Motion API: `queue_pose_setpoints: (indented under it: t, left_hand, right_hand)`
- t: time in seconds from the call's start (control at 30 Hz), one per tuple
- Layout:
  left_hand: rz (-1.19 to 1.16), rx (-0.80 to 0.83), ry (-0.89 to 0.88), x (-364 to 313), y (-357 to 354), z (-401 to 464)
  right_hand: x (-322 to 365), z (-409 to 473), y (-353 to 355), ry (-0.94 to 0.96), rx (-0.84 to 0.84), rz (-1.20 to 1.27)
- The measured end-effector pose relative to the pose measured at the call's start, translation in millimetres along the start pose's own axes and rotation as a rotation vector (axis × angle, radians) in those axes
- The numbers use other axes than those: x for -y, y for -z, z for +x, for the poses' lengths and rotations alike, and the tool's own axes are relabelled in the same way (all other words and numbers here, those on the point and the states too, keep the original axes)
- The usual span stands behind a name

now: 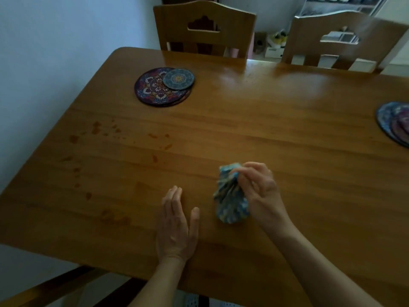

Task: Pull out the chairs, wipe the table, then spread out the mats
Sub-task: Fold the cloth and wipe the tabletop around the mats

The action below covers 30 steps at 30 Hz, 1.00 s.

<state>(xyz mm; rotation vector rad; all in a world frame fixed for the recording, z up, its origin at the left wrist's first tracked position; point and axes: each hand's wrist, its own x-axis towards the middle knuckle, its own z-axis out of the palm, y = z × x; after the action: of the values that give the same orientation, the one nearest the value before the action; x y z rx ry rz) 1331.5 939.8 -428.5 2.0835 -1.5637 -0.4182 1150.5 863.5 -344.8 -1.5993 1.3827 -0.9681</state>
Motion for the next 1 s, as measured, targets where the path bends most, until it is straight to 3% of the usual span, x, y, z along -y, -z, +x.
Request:
queue_pose_setpoints:
  t: [0.07,0.23,0.27,0.4,0.53,0.6,0.8,0.9,1.0]
  left_hand:
    - [-0.002,-0.006,-0.009,0,0,0]
    - [0.028,0.001,-0.011,0,-1,1]
    - [0.038,0.003,-0.012,1,-2,1]
    - [0.068,0.019,-0.015,-2,-1,1]
    - [0.074,0.041,0.002,-3,-2,1]
    - [0.074,0.048,0.021,-3,-2,2]
    - [0.098,0.037,0.017,-3,0,1]
    - [0.094,0.038,0.002,-2,-1,2]
    - [0.085,0.023,-0.017,-2,-2,2]
  right_hand:
    - [11,8,5,-0.106,-0.046,0.304]
    - [6,16,17,-0.372,-0.003,0.515]
    - [-5,16,20,-0.415,0.002,0.459]
    - [-43,8,26,-0.36,-0.176,-0.339]
    - [-54,-23,-23,-0.134,0.177,-0.728]
    - [-65,-15,-35,-0.039,0.212,-0.907]
    - [-72,115,-35,-0.169,0.114,-1.071]
    - [-62,137,-66,-0.138,0.176,-1.023]
    - [-48,109,-87,0.01,0.303,-0.974]
